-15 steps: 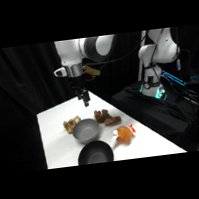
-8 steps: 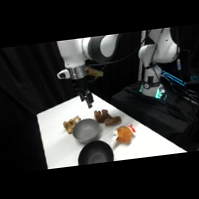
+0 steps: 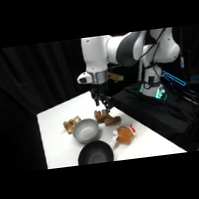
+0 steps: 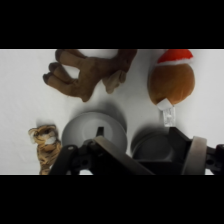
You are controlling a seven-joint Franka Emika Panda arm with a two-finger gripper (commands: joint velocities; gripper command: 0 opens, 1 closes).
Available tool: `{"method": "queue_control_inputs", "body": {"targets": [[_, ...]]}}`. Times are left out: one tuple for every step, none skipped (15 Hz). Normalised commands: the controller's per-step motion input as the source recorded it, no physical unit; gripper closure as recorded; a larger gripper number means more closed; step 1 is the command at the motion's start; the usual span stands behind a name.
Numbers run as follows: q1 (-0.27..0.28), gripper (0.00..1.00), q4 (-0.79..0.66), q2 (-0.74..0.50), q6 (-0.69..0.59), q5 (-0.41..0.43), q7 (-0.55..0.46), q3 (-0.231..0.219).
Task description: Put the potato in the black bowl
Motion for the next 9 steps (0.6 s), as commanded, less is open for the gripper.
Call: {"method": "queue_control_inputs", "body": {"targets": [[0.111, 0.0, -0.46, -0.18, 0.4, -0.2, 0.3, 0.113], [0.104, 0.0, -0.42, -0.13, 0.4, -0.196, 0.29, 0.107], [0.102, 0.0, -0.37, -0.07, 0.4, -0.199, 0.27, 0.103], [0.1, 0.0, -0.32, 0.0, 0.39, -0.195, 0.25, 0.099], [0.095, 0.0, -0.28, 0.04, 0.38, -0.21, 0.26, 0.084], [0.092, 0.0, -0.24, 0.07, 0.38, -0.195, 0.24, 0.075], [0.096, 0.0, -0.2, 0.1, 0.4, -0.206, 0.25, 0.069], [0.102, 0.0, -0.15, 0.13, 0.41, -0.223, 0.26, 0.059], [0.106, 0.0, -0.1, 0.17, 0.44, -0.245, 0.27, 0.043]]}}
